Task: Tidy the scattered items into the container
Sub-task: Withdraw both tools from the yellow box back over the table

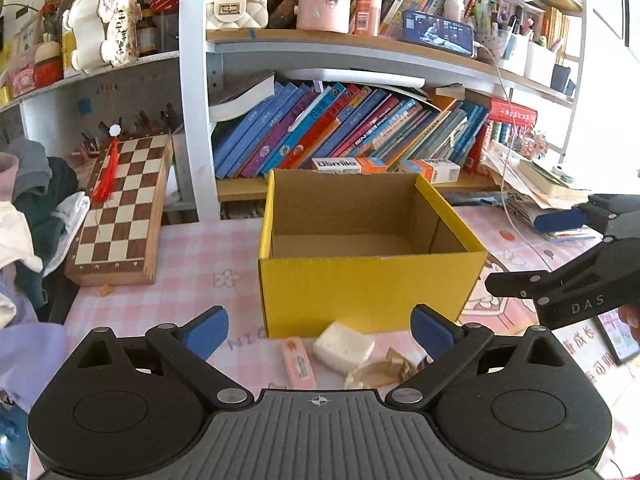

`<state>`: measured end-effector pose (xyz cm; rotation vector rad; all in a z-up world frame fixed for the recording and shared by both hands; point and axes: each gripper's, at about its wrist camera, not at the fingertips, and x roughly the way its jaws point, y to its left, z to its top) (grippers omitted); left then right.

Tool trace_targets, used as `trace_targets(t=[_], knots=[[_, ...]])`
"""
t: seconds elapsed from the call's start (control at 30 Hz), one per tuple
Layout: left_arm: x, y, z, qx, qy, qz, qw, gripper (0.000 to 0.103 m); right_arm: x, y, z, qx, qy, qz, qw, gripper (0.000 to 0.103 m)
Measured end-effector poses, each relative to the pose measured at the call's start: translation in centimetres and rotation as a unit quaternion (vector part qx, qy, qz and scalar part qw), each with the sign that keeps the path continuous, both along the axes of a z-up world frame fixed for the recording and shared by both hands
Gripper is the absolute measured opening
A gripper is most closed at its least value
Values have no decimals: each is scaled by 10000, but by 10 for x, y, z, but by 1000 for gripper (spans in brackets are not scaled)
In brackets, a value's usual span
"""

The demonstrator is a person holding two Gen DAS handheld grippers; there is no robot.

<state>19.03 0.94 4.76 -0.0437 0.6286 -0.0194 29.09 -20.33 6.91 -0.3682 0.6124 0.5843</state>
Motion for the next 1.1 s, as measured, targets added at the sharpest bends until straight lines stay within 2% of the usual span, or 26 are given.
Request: trace_targets(t=[0.37, 0.6, 0.83, 1.1], knots=[[-47, 14, -6, -44, -33, 174, 9998, 99, -62, -6, -11, 70, -76, -619, 9980, 103], [-78, 24, -12, -102, -52, 370, 9993, 99, -107, -17, -12, 518, -266, -1110, 9921, 103], [-100, 31, -19, -106, -6, 433, 9990, 99, -137, -19, -25, 452, -81, -1366, 9896, 103], [-117, 30, -30, -24, 143, 275, 9995, 99, -162, -8, -49, 249, 265, -1515, 9878, 103]])
